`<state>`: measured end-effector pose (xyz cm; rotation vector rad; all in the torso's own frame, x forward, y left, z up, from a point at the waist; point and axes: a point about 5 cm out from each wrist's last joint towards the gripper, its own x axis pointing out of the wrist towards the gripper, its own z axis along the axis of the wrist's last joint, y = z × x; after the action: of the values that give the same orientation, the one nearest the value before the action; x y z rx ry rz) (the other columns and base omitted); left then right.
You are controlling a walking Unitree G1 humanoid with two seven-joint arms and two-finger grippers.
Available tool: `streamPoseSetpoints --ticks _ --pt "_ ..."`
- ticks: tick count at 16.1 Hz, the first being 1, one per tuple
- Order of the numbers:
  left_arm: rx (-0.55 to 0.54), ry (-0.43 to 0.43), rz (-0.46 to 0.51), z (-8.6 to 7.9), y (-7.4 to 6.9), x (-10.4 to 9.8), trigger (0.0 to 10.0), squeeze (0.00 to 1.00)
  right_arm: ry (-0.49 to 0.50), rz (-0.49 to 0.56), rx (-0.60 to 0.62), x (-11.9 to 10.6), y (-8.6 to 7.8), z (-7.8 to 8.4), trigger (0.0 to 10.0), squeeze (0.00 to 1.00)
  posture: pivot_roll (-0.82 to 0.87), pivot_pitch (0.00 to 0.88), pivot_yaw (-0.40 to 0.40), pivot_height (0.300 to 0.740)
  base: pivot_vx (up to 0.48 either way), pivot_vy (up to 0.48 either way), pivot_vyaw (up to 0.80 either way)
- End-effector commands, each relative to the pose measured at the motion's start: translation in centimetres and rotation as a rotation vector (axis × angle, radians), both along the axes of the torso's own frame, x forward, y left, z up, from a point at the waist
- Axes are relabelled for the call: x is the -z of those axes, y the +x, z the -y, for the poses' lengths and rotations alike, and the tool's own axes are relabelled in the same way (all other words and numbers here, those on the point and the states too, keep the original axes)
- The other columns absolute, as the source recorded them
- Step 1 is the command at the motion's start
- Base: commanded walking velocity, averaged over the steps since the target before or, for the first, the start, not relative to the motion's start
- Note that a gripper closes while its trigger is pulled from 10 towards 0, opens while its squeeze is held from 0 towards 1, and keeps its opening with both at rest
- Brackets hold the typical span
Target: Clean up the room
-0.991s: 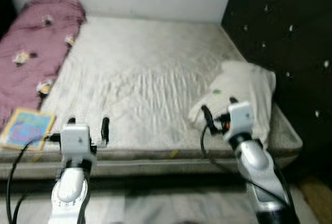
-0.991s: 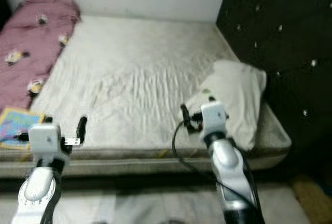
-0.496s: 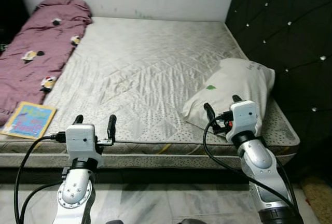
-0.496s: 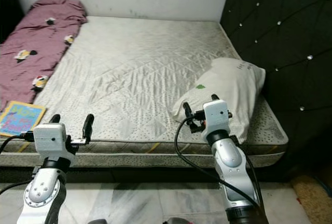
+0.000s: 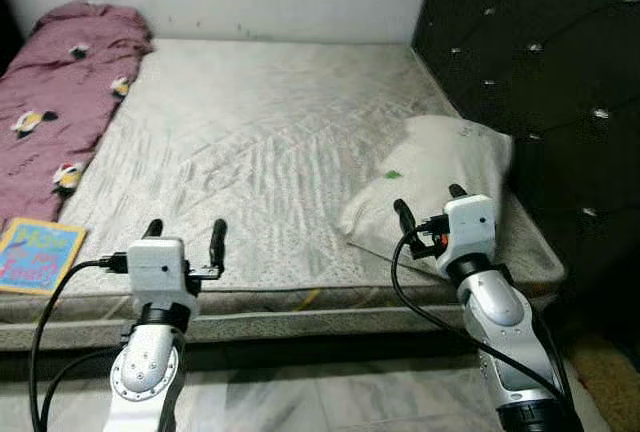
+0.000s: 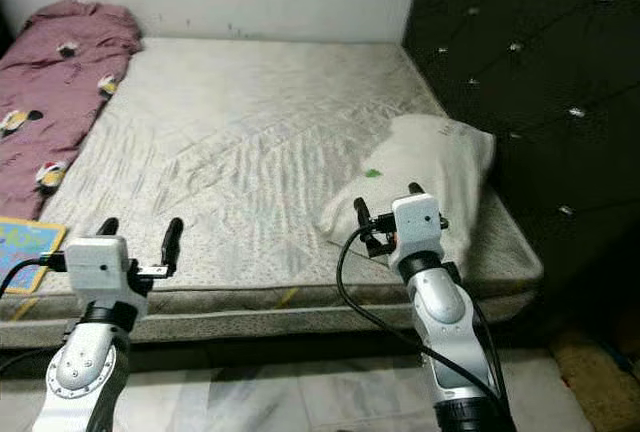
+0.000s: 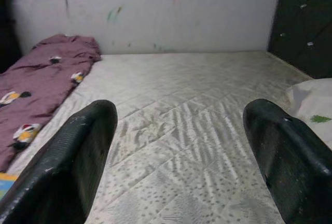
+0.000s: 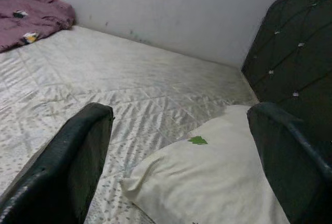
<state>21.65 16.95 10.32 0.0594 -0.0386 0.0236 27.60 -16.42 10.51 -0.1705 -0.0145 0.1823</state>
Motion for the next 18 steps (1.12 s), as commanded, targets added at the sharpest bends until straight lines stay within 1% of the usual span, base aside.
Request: streamPoseSetpoints --ticks 1,10,12,13,15,18 --pt "0.002 0.008 0.008 -0.2 0.1 -0.2 10.0 0.0 -0.001 0.018 -0.006 -0.4 0.4 -0.1 10.0 0.0 -0.02 0.0 -0.053 0.74 0.36 0.0 0.0" --pt "-0.003 0.016 -0.001 -0.3 0.1 -0.1 10.0 0.0 0.004 0.02 -0.01 -0.4 0.5 -0.3 10.0 0.0 -0.02 0.0 -0.049 0.74 0.366 0.0 0.0" --pt "-0.055 0.023 -0.031 -0.5 0.3 0.3 10.0 0.0 0.004 0.022 -0.009 -0.4 0.5 -0.3 10.0 0.0 -0.02 0.0 -0.049 0.74 0.0 0.0 0.0" --pt "-0.062 0.019 -0.032 -0.7 0.4 0.3 10.0 0.0 0.005 0.023 -0.01 -0.4 0.5 -0.4 10.0 0.0 -0.01 0.0 -0.049 0.74 0.0 0.0 0.0" --pt "-0.077 0.054 -0.015 -1.1 0.4 -0.2 10.0 0.0 0.019 0.038 -0.025 -1.0 0.8 -0.9 10.0 0.0 0.0 0.002 -0.046 0.74 0.0 0.0 0.0" --pt "-0.074 0.064 -0.028 -1.2 0.1 -0.1 10.0 0.0 0.049 0.032 -0.027 -0.8 0.8 -1.5 10.0 0.0 0.01 0.0 -0.04 0.74 0.0 0.0 0.0"
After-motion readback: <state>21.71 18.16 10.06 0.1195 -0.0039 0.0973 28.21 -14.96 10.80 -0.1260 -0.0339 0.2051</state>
